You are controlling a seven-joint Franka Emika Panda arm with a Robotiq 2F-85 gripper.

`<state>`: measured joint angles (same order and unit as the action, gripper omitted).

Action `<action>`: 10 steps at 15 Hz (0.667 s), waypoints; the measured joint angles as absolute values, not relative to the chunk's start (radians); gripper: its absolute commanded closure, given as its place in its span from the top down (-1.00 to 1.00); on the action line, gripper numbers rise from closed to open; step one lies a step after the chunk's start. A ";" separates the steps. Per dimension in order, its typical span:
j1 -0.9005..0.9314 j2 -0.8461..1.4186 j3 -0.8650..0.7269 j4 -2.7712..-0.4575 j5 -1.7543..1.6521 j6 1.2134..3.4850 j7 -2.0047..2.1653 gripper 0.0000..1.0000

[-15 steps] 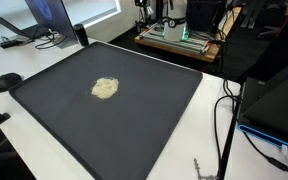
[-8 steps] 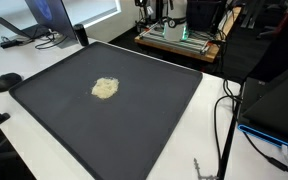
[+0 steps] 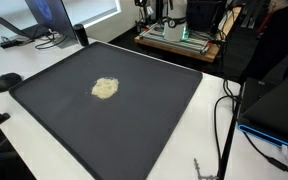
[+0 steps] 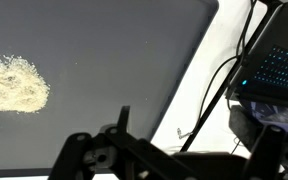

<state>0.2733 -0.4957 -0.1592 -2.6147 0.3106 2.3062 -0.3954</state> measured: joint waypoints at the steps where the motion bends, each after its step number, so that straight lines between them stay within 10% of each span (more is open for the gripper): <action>1: 0.266 -0.490 -0.144 -2.613 0.308 2.328 -0.394 1.00; 10: 0.077 -0.205 0.125 -2.495 -0.148 2.550 0.059 1.00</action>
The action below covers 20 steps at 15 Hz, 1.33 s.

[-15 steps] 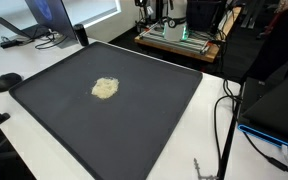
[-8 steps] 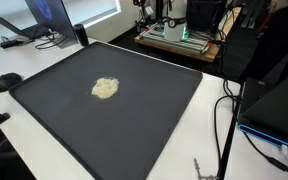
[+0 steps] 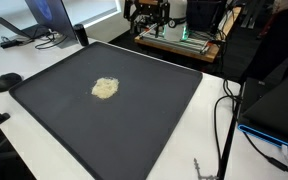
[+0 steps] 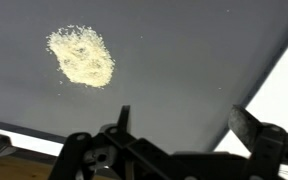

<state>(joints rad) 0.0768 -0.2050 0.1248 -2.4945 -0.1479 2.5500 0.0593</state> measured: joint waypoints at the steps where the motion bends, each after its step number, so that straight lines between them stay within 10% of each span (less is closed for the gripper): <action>1: 0.053 -0.172 0.142 -2.471 -0.223 2.537 0.132 1.00; 20: 0.144 0.344 0.036 -2.045 -0.512 2.313 0.494 1.00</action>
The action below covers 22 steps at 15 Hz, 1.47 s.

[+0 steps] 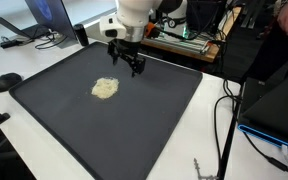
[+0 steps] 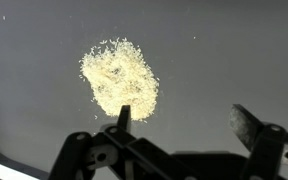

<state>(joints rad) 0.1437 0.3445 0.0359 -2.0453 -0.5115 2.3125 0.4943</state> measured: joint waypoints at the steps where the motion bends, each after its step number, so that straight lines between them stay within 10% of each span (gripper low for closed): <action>1: 0.146 0.366 0.029 -2.020 -0.511 2.302 0.494 1.00; 22: -0.028 0.580 -0.005 -1.535 -0.111 1.949 -0.031 1.00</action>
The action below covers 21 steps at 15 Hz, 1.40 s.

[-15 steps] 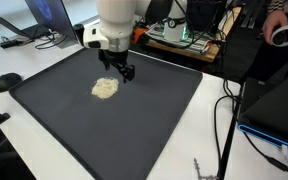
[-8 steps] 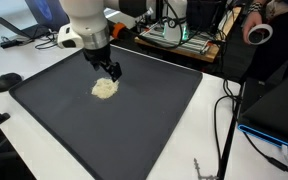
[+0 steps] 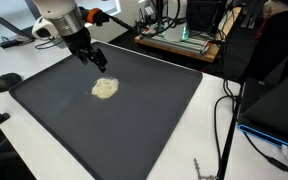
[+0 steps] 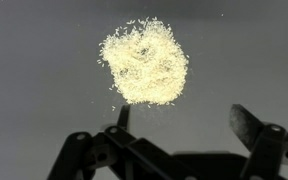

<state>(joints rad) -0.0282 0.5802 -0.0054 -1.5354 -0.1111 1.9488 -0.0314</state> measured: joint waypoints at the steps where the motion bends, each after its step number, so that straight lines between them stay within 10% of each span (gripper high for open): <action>1: -0.028 0.583 -0.001 -1.534 -0.111 1.949 -0.031 1.00; 21: -0.204 0.790 -0.005 -1.333 0.128 1.845 -0.147 1.00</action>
<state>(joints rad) -0.2038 0.7895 -0.0053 -1.3335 0.1278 1.8453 -0.1467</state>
